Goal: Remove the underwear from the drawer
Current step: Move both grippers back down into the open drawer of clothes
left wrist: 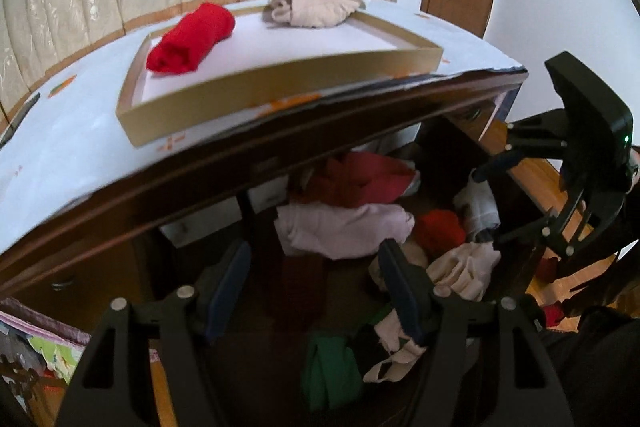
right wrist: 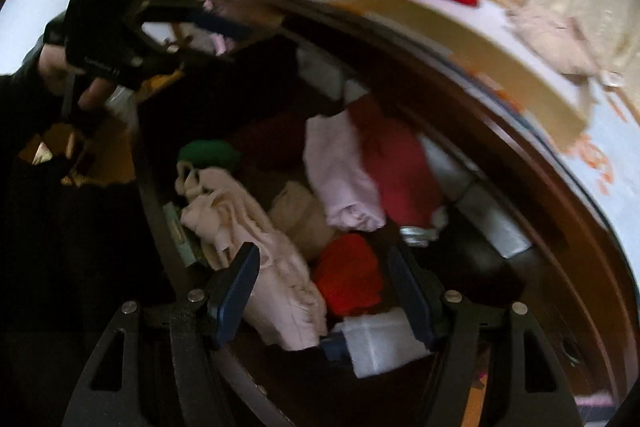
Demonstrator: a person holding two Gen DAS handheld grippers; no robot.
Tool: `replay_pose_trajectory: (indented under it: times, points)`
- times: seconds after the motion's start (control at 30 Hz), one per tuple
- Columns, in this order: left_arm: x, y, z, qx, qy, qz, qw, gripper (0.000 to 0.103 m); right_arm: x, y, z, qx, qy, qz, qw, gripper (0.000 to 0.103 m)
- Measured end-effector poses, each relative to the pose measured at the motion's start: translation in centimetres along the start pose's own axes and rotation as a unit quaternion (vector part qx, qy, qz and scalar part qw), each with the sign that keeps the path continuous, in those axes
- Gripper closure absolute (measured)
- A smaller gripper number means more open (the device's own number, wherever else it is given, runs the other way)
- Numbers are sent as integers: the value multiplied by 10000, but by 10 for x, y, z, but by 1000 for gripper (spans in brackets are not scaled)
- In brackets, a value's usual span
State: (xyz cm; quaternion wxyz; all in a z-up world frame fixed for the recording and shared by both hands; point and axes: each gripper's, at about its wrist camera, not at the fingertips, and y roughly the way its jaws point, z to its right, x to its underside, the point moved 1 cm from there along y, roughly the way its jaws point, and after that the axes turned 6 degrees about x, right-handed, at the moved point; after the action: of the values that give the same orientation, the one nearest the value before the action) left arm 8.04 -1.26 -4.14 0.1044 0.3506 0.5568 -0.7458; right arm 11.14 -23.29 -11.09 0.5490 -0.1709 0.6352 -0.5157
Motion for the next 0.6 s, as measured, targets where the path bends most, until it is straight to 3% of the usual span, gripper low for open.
replay_pose_trajectory:
  times: [0.1, 0.17, 0.33, 0.6]
  points:
    - [3, 6, -2, 6, -46, -101, 9999, 36, -2, 14, -6, -180, -297, -269, 9990, 34]
    - [4, 9, -4, 27, -62, -154, 9999, 36, -3, 25, -8, -597, -403, -526, 9960, 34]
    - [3, 15, -6, 71, -116, -249, 9996, 36, -4, 46, -14, -900, -735, -949, 9887, 35]
    - [-1, 26, -7, 135, -140, -364, 9991, 36, -9, 79, -25, -1652, -838, -1360, 9732, 45]
